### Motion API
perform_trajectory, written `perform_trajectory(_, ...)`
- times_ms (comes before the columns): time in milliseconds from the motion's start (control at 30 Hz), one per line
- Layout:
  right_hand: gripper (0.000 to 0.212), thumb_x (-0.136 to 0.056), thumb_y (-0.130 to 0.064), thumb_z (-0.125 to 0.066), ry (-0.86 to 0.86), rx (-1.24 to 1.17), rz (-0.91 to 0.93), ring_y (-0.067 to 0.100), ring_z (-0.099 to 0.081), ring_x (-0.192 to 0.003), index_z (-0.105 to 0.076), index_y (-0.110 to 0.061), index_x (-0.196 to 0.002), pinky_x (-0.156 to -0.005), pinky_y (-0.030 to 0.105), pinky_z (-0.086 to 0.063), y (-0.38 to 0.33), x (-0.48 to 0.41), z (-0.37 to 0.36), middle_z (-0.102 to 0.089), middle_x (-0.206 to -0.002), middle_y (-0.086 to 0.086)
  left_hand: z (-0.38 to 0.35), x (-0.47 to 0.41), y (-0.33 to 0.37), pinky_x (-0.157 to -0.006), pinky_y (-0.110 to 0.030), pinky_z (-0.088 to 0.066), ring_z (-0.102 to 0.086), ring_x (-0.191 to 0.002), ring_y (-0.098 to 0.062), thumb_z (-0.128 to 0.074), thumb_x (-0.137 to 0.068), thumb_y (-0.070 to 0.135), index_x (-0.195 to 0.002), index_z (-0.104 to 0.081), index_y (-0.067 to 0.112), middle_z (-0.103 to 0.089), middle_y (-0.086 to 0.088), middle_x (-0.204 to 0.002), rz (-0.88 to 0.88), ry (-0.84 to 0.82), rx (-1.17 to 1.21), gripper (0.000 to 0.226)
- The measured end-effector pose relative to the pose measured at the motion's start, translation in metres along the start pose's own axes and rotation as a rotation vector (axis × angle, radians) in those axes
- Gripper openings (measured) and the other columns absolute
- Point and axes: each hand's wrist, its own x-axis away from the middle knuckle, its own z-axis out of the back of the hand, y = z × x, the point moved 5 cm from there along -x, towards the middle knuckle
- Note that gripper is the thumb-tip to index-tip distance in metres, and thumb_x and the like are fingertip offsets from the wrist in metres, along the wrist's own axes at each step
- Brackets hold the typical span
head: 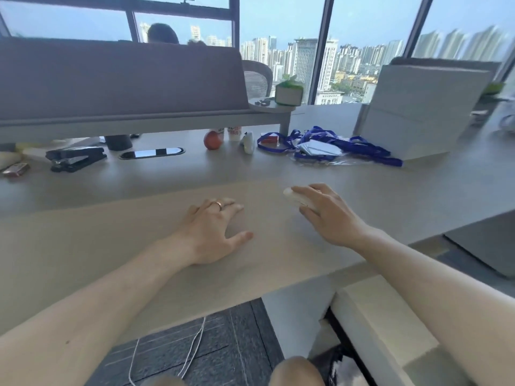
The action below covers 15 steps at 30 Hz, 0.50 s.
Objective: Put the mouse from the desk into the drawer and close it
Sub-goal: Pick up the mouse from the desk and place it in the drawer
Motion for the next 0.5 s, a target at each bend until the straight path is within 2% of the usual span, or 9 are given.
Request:
perform_trajectory(133,0.05,-0.096,-0.023,-0.059,0.073,0.048,-0.089,0.032,-0.056,-0.118,-0.052,-0.026,-0.146,-0.104,0.039,-0.042,0.045,0.06,0.05,-0.051,-0.138,0.011,-0.005,-0.006,0.063,-0.112,-0.039,-0.024,-0.033,-0.141,-0.018,-0.023,-0.072,0.083,-0.147,-0.04,0.034,-0.04,0.006,-0.154,-0.121,0.001,-0.012,0.092)
perform_trajectory(333,0.048,-0.097,-0.023,-0.058,0.135,0.106,-0.234,0.028,-0.054,-0.118,-0.053,-0.026,-0.145,-0.101,0.032,-0.039,0.106,0.158,0.108,-0.053,-0.134,0.01,-0.03,-0.002,0.156,-0.116,-0.04,-0.019,-0.026,-0.145,-0.017,-0.034,-0.08,0.081,-0.149,-0.036,0.035,-0.037,0.005,-0.156,-0.275,-0.025,0.023,0.083)
perform_trajectory(500,0.048,-0.098,-0.024,-0.056,0.157,0.142,-0.324,0.026,-0.054,-0.117,-0.05,-0.027,-0.146,-0.1,0.036,-0.043,0.134,0.224,0.132,-0.05,-0.136,0.008,-0.047,0.006,0.217,-0.118,-0.041,-0.02,-0.024,-0.146,-0.017,-0.037,-0.084,0.078,-0.15,-0.033,0.034,-0.035,0.003,-0.158,-0.381,-0.073,0.049,0.08)
